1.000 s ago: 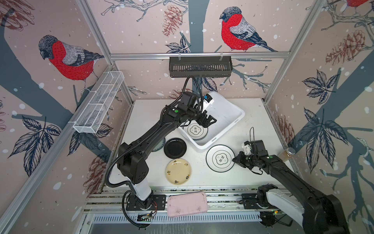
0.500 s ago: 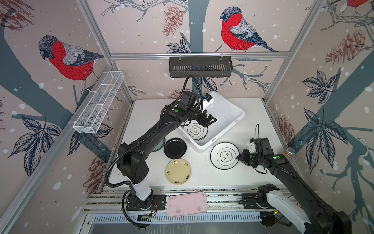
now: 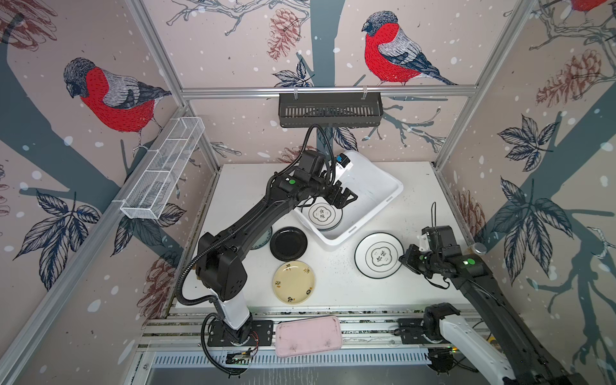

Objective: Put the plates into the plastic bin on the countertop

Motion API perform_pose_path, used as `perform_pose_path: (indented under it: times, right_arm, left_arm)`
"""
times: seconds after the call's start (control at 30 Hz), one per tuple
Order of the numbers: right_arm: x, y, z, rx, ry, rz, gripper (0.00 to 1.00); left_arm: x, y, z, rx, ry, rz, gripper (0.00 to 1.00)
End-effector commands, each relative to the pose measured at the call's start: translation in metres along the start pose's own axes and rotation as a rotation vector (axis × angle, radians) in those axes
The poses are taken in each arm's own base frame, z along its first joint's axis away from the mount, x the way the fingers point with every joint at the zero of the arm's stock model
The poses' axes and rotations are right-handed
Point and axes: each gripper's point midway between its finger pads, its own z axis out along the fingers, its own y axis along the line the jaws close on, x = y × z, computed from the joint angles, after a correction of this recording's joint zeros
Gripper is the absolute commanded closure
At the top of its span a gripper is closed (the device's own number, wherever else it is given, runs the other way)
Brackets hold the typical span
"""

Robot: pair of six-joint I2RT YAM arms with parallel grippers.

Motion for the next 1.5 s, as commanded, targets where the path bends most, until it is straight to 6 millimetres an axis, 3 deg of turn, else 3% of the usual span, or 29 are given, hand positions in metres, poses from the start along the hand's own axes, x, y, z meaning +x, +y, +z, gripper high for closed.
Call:
perform_pose_path:
  times: [0.0,0.5,0.7,0.87,1.07,1.47]
  right_arm:
    - [0.0,-0.002,-0.01,0.022,-0.013,0.021,1.0]
    - [-0.001,0.007,-0.053,0.022,-0.073,0.044,1.0]
    - [-0.006,0.016,-0.076,0.014,-0.109,0.042,1.0]
    - [-0.014,0.029,-0.091,-0.024,-0.147,0.037,1.0]
    - [-0.025,0.041,-0.097,-0.043,-0.165,0.017,1.0]
    - [-0.065,0.083,-0.106,-0.086,-0.192,-0.082,1.0]
  left_arm:
    - [-0.009,-0.001,0.002,0.011,-0.027,0.011,0.1]
    - [-0.012,0.007,0.024,0.038,-0.03,-0.055,0.1]
    - [-0.003,0.004,0.029,0.06,0.001,-0.041,0.11]
    - [-0.002,0.004,0.026,0.056,0.006,-0.013,0.11]
    - [-0.009,0.0,0.023,0.069,-0.005,0.004,0.11]
    - [-0.008,0.0,0.001,0.013,-0.001,0.065,0.11]
